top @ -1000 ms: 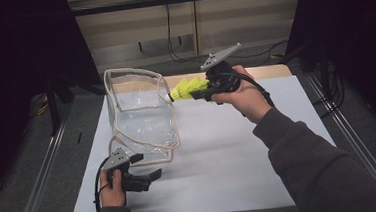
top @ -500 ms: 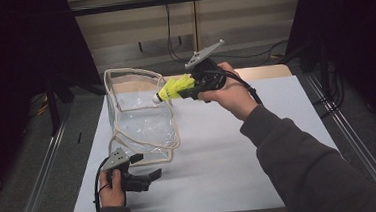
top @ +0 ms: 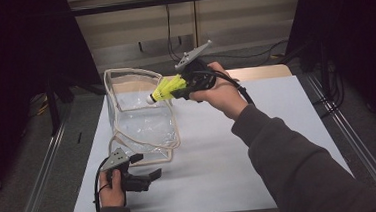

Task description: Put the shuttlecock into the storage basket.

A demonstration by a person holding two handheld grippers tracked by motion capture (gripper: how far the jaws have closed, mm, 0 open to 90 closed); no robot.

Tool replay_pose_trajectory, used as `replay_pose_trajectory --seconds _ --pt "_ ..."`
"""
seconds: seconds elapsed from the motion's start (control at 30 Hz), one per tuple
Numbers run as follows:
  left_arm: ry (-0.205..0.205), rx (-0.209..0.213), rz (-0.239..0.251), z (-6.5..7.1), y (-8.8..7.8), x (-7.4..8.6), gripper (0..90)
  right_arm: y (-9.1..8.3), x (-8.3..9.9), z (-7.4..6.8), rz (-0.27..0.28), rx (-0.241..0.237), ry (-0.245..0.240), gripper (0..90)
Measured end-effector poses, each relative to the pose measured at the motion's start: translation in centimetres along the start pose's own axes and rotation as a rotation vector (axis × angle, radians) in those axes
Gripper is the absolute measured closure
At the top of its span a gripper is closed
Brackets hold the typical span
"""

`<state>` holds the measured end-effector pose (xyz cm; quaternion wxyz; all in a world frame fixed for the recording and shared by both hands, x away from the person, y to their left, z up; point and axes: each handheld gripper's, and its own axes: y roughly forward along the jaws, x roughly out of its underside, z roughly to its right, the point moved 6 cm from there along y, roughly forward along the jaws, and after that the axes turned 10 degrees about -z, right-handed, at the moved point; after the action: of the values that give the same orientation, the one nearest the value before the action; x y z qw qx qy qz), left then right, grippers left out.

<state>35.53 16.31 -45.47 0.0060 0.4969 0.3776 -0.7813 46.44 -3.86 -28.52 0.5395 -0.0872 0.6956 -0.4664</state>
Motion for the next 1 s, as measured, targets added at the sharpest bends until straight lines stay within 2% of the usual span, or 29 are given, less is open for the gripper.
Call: replay_pose_trajectory --seconds 0.83,1.0 --pt "0.002 0.007 -0.002 0.0 0.0 0.0 3.6 2.1 -1.8 -0.6 -0.04 0.022 -0.027 80.0" --pt "0.002 0.006 -0.002 -0.1 0.0 0.0 3.6 2.6 -2.1 -0.8 -0.045 0.028 -0.044 80.0"
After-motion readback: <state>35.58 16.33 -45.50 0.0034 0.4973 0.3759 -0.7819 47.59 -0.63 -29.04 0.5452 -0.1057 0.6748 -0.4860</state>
